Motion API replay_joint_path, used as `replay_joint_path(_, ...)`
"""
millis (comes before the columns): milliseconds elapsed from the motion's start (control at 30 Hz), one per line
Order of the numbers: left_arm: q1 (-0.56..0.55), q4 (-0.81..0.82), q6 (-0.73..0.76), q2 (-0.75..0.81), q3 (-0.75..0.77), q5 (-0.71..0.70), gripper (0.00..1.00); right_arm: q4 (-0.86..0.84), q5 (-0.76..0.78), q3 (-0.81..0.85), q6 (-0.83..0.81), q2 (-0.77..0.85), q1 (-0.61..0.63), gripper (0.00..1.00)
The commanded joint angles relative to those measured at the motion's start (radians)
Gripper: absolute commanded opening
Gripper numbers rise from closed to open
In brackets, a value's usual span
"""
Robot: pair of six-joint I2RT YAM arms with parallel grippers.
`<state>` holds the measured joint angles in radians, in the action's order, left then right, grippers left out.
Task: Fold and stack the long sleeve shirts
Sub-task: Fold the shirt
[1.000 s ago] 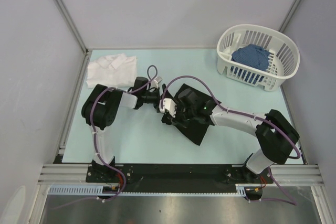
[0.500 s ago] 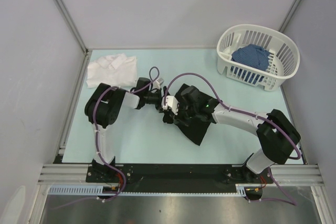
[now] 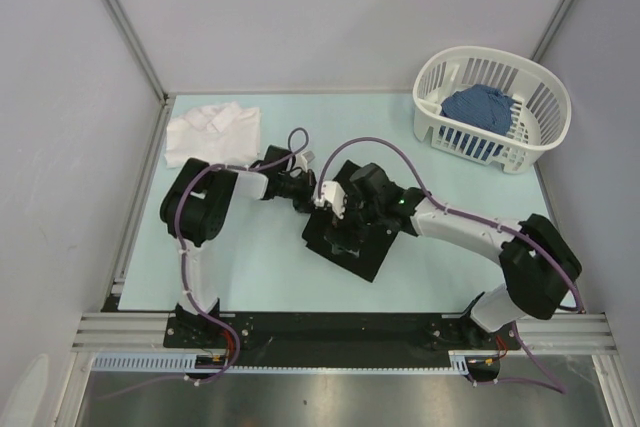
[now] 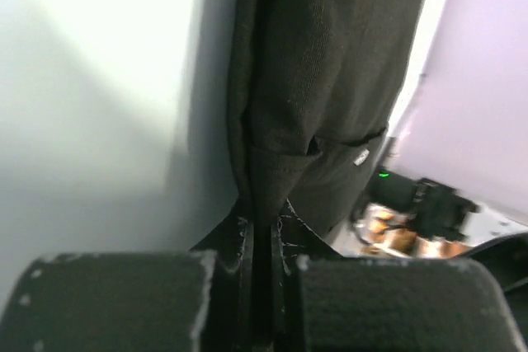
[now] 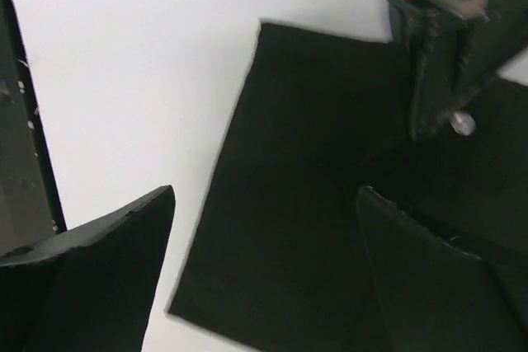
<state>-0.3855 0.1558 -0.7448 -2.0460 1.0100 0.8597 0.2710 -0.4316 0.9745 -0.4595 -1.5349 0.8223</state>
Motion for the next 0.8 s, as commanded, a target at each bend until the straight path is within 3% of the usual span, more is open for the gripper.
replay_joint_path(0, 0.023, -0.398, 0.36, 0.081, 0.136, -0.143, 0.0, 0.071, -0.001, -0.002, 0.097, 0.137, -0.093, 1.0)
replay_joint_path(200, 0.045, -0.807, 0.709, 0.153, 0.441, -0.405, 0.0, 0.141, -0.08, 0.019, 0.374, 0.194, -0.326, 1.0)
replay_joint_path(300, 0.042, -1.013, 0.853, 0.164, 0.689, -0.533, 0.0, 0.152, -0.151, 0.036, 0.538, 0.188, -0.42, 1.0)
replay_joint_path(433, -0.025, -1.27, 1.048, 0.139, 1.052, -0.743, 0.0, 0.102, -0.182, 0.014, 0.729, 0.213, -0.486, 1.0)
replay_joint_path(500, -0.061, -1.314, 1.149, 0.138, 1.11, -0.863, 0.0, 0.067, -0.211, -0.008, 0.816, 0.226, -0.514, 1.0)
replay_joint_path(600, -0.137, -1.297, 1.213, 0.171, 1.054, -1.012, 0.0, -0.014, -0.237, -0.08, 0.973, 0.248, -0.561, 1.0)
replay_joint_path(767, -0.256, -1.02, 1.208, 0.233, 0.632, -1.143, 0.0, -0.137, -0.292, -0.238, 1.218, 0.262, -0.64, 1.0)
